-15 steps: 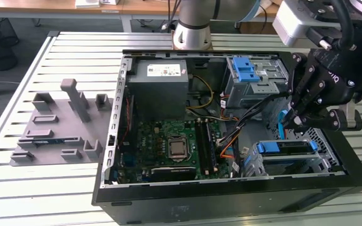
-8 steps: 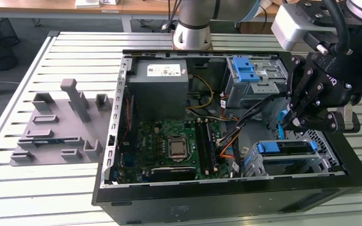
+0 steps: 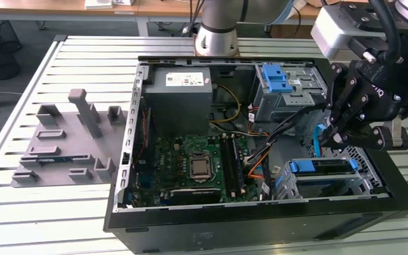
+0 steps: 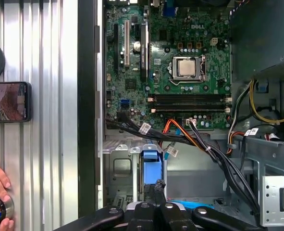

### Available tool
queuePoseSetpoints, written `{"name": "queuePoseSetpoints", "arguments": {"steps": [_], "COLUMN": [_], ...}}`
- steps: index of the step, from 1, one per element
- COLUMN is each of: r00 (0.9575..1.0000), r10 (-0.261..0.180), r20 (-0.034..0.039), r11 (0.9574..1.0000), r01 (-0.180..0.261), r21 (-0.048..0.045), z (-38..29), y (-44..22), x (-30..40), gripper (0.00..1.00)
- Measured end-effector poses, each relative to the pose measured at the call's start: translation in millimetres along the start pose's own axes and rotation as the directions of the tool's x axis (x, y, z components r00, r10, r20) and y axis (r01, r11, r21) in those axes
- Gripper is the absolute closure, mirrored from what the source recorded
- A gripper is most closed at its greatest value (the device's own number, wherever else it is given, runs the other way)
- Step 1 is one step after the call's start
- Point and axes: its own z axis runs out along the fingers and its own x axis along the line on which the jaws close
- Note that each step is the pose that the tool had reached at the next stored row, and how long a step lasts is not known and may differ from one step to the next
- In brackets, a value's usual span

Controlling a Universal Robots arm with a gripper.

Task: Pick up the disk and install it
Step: 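Insert the first disk wire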

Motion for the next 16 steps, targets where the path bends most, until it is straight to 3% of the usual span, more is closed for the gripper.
{"name": "queuePoseSetpoints", "arguments": {"steps": [7,16], "r00": [1.0,1.0], "r10": [0.0,0.0], "r20": [0.0,-0.0001], "r11": [1.0,1.0], "r01": [0.0,0.0], "r21": [0.0,0.0], "z": [1.0,1.1], "y": [-10.5,-11.5], "x": [-0.6,-0.5], "gripper": [0.89,0.89]}}
